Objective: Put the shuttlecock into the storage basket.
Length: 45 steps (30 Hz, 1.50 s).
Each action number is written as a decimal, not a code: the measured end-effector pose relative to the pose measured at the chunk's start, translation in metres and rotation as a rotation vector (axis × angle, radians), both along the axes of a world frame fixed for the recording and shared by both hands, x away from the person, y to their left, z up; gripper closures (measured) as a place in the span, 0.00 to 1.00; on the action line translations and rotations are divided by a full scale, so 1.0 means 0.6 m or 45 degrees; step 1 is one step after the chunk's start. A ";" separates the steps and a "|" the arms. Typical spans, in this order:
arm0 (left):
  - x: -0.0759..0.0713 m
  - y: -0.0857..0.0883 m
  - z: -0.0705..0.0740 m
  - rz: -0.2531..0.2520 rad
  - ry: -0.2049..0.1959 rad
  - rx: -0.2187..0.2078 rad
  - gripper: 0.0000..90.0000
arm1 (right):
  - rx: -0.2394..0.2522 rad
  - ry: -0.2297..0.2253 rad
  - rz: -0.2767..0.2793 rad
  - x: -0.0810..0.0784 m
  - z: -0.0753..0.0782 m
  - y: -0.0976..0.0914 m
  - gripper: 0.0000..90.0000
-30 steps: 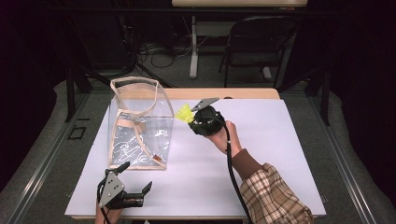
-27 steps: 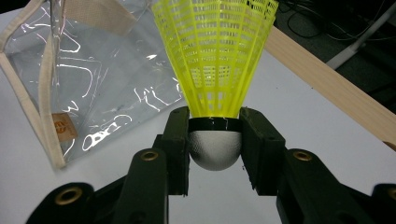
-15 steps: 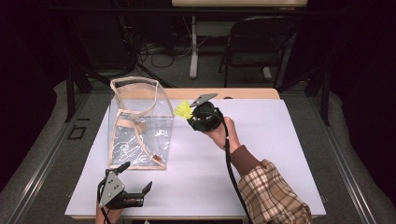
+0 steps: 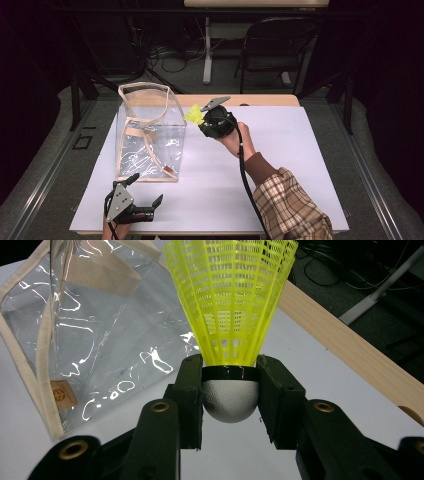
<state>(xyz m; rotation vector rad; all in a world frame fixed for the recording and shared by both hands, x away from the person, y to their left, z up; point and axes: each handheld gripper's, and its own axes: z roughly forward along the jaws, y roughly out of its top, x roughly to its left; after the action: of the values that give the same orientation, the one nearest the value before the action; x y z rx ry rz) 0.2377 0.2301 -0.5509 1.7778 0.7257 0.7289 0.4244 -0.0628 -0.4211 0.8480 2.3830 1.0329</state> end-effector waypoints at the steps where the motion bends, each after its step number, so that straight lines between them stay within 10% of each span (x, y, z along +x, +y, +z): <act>1: 0.000 0.000 0.000 0.000 0.000 0.002 0.00 | 0.001 0.000 0.002 0.000 0.001 0.000 0.72; 45: 0.000 0.001 0.000 -0.001 -0.001 0.001 0.00 | 0.016 -0.046 0.006 0.018 0.042 0.023 0.72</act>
<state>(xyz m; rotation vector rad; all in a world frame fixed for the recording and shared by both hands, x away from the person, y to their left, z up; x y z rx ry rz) 0.2374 0.2305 -0.5510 1.7782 0.7247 0.7293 0.4352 -0.0493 -0.3957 0.8210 2.3521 1.0570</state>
